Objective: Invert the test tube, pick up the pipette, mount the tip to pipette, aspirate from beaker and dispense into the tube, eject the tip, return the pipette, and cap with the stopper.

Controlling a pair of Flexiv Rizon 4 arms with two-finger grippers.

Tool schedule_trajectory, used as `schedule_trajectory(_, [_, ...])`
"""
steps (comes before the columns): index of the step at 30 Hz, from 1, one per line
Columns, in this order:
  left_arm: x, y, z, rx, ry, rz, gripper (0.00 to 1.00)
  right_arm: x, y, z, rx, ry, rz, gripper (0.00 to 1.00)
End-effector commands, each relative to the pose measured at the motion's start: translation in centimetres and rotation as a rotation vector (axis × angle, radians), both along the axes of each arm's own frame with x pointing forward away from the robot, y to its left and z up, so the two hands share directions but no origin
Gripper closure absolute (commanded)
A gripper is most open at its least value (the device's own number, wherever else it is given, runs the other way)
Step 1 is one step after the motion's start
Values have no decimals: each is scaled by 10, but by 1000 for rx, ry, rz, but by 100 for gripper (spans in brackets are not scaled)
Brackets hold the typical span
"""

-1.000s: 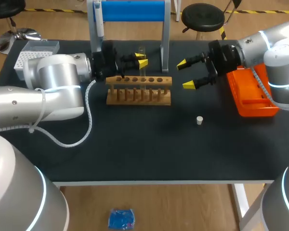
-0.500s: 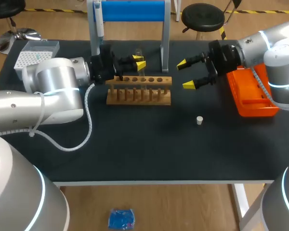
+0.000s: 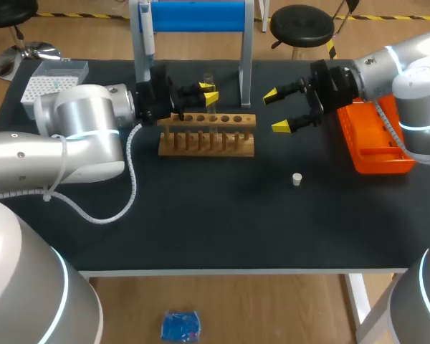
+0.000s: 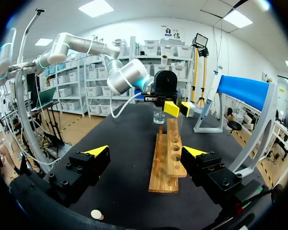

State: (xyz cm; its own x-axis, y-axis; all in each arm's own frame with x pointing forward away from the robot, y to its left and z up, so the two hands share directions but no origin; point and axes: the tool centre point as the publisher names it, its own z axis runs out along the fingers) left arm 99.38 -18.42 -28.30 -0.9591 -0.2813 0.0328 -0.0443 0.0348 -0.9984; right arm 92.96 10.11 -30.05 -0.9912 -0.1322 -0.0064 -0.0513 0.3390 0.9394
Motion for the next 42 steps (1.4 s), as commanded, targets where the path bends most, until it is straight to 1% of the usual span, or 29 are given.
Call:
schedule_trajectory(1, [2,-2,0,4,2,-7,100,0,-1,0,-2,0,1,0])
schedule_trajectory(10, [2,-3,0,4,0,-11,100,0,-1,0,-2,0,1,0])
schedule_trajectory(11, [2,-3,0,7,0,-10,67,0,-1,0,-2,0,1,0])
schedule_trajectory(12, [2,-3,0,9,1,-10,0,0,-1,0,-2,0,1,0])
schedule_trajectory(29, [1,0,2,15,-4,11,0,0,-1,0,-2,0,1,0])
schedule_trajectory(33, [1,3,4,29,7,19,0,0,-1,0,-2,0,1,0])
schedule_trajectory(39, [0,13,18,50,11,27,0,0,-1,0,-2,0,1,0])
schedule_trajectory(42, [-3,20,26,78,21,22,0,0,-1,0,-2,0,1,0])
